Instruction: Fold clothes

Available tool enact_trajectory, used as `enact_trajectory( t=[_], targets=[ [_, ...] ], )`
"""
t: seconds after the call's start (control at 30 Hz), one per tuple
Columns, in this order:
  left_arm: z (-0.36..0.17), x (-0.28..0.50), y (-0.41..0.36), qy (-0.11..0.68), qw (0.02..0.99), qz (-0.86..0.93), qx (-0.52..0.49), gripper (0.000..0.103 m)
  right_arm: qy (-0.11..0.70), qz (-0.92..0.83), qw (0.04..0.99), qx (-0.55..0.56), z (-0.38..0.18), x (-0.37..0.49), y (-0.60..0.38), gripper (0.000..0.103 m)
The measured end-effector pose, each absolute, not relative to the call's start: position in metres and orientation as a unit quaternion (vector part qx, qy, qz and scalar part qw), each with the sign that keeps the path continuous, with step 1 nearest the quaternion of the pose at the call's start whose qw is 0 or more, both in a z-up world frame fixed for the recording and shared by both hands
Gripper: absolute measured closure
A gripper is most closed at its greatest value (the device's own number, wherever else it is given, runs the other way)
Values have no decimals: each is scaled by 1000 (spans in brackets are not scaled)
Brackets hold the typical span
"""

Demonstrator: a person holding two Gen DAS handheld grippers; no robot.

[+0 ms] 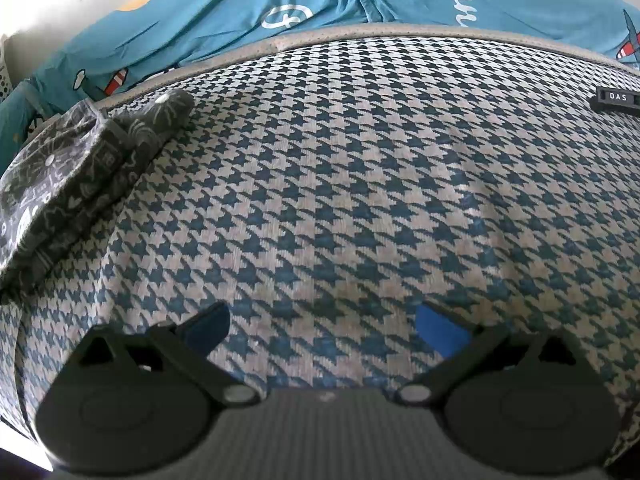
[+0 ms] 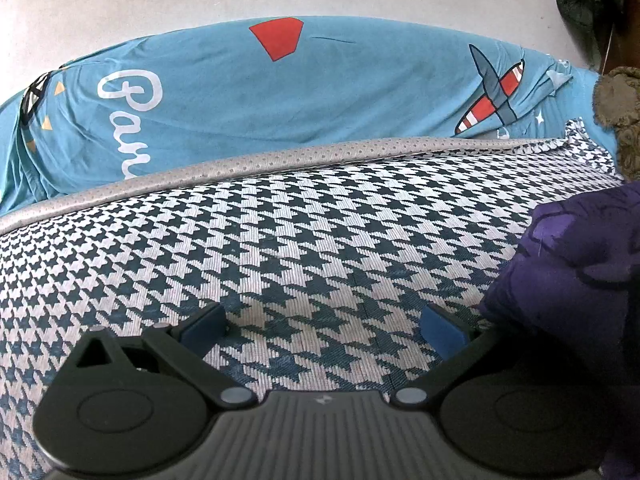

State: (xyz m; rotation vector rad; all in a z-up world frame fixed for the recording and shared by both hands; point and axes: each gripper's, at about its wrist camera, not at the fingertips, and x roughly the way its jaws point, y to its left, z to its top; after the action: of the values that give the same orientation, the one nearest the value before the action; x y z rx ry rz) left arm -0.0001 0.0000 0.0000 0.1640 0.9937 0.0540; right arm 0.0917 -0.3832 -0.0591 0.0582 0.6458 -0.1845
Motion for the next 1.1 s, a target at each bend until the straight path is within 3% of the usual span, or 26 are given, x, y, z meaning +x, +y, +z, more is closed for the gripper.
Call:
enact_trajectory(
  t=[1.1],
  targets=[
    [1, 9, -2, 484, 872, 27, 62, 0, 316, -90, 944, 30, -64, 93, -379, 0]
  ],
)
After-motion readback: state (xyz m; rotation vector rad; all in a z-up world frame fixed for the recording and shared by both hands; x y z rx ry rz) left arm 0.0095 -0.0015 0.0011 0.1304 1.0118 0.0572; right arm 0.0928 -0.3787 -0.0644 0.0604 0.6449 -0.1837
